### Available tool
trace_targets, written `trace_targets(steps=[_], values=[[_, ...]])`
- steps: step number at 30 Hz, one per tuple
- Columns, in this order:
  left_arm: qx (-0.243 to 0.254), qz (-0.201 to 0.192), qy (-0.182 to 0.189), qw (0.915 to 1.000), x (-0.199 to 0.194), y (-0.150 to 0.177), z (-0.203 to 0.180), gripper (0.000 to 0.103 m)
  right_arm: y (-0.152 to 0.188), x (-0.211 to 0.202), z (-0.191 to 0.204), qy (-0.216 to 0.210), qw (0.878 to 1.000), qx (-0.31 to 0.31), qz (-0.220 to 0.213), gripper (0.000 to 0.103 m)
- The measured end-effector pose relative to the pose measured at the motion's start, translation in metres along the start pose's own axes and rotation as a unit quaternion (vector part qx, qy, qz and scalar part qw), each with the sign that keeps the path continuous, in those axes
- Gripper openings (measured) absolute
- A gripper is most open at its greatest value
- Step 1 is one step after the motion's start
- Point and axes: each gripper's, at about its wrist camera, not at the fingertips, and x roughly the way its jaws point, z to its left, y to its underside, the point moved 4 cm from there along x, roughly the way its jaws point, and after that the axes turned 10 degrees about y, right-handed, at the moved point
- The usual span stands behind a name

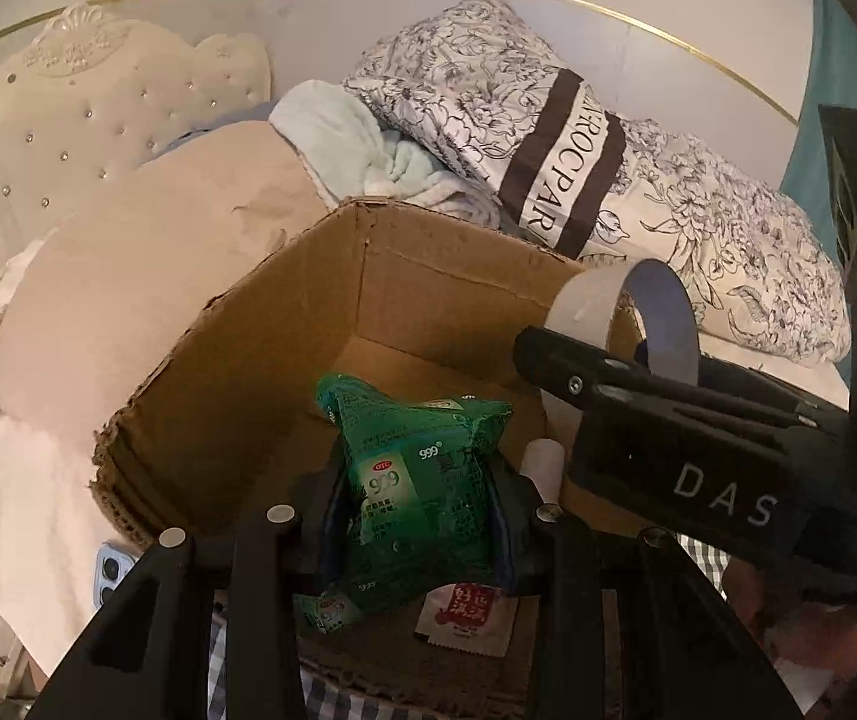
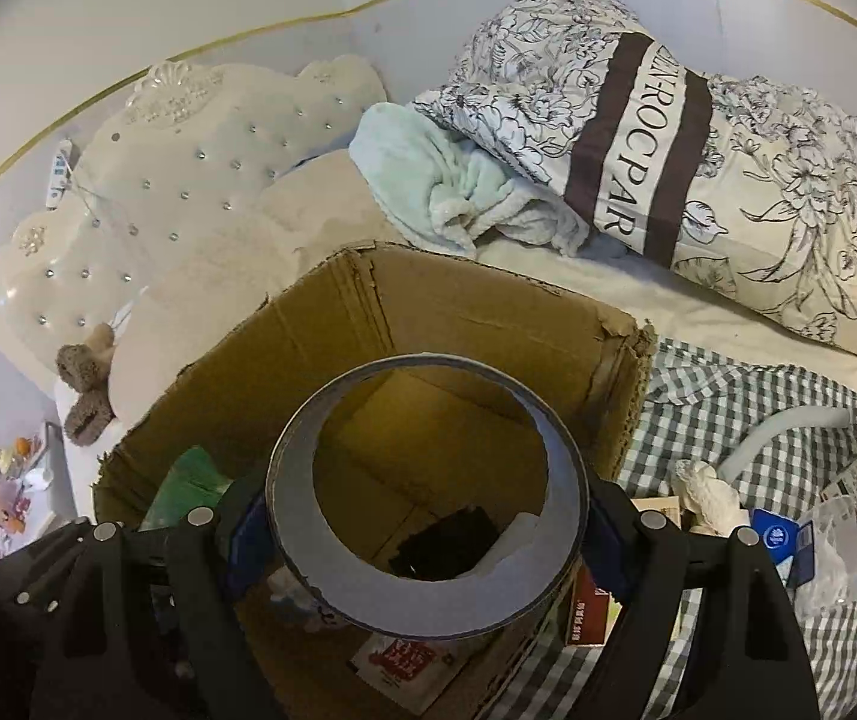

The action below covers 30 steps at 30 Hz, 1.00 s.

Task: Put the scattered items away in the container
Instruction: 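Carry the tape roll and green packet into the box and open both tools, then move both open tools back over the remaining items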

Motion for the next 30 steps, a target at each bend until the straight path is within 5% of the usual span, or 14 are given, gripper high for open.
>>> trace_targets(steps=[2,3,5,18,30], values=[[-0.001,-0.012,-0.005,0.9999,-0.002,-0.002,-0.001,0.093,-0.002,-0.002,-0.001,-0.002,1.000,0.003,-0.007,0.085],[-0.003,-0.020,-0.008,0.9998,-0.005,-0.003,-0.001,0.097,-0.004,-0.003,-0.001,-0.006,1.000,0.005,-0.011,0.093],[-0.011,-0.030,0.000,0.9995,-0.008,-0.006,-0.002,0.098,-0.007,-0.007,-0.002,-0.008,1.000,0.014,-0.025,0.100],[-0.005,-0.022,-0.010,0.9997,-0.025,-0.003,-0.039,0.098,-0.002,-0.058,-0.039,-0.002,0.997,0.035,-0.065,0.100],[0.020,-0.019,0.024,0.9993,-0.020,0.028,-0.133,0.103,0.071,-0.114,-0.193,0.117,0.988,0.080,-0.062,0.100]])
